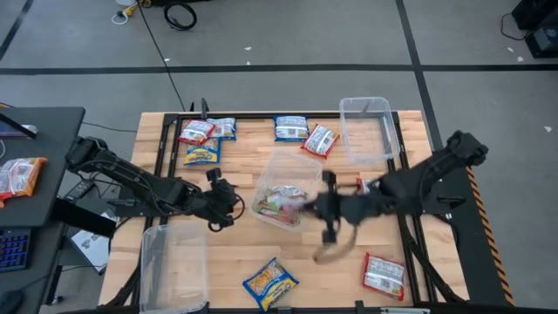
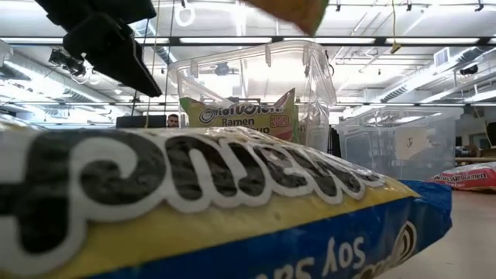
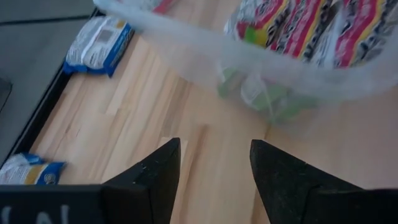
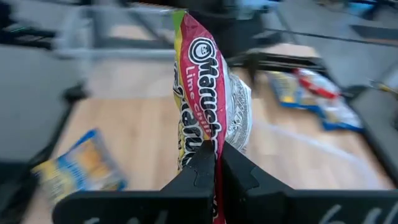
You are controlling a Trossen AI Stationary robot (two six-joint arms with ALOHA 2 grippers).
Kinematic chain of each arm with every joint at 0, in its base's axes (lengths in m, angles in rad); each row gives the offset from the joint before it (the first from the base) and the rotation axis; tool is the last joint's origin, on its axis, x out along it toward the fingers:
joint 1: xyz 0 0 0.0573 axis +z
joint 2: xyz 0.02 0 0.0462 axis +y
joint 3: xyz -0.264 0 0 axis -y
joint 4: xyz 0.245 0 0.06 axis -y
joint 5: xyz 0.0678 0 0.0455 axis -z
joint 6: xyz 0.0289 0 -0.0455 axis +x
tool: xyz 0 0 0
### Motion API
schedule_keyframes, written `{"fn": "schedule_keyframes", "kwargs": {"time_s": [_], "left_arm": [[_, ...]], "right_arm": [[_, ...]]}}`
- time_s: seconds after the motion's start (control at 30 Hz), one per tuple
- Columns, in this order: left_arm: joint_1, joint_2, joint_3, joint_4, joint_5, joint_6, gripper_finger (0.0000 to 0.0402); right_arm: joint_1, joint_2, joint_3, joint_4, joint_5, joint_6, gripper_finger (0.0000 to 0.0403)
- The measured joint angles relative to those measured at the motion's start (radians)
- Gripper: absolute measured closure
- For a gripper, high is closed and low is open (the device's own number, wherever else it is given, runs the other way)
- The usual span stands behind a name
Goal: Sort Maruchan noodles
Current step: Put the green noodle pack into the middle transparent container
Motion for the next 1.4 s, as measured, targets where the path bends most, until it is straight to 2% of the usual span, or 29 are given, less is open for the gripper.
{"fn": "schedule_keyframes", "kwargs": {"time_s": [0.17,0.33,0.67,0.83,1.1,1.27,1.4], "left_arm": [[0.000,0.000,0.000,0.034,0.000,0.043,0.0205],[0.000,0.000,0.000,0.031,0.000,0.045,0.0205],[-0.004,0.000,0.000,0.018,0.000,0.046,0.0205],[-0.004,0.000,0.000,0.015,0.003,0.042,0.0205],[-0.003,0.000,0.000,0.026,0.008,0.028,0.0205],[0.012,0.000,0.000,0.044,-0.021,0.076,0.0205],[0.041,0.000,0.000,0.043,-0.043,0.121,0.0205]], "right_arm": [[-0.171,0.022,0.000,-0.023,-0.042,0.000,0.0393],[-0.326,0.072,0.000,-0.109,-0.187,0.055,0.0393],[-0.505,0.209,0.000,-0.164,-0.353,0.030,0.0393],[-0.554,0.288,0.000,-0.164,-0.362,0.018,0.0390],[-0.566,0.364,0.001,-0.161,-0.374,-0.006,0.0351],[-0.551,0.358,0.000,-0.163,-0.371,-0.021,0.0332],[-0.527,0.301,0.000,-0.185,-0.373,-0.035,0.0316]]}}
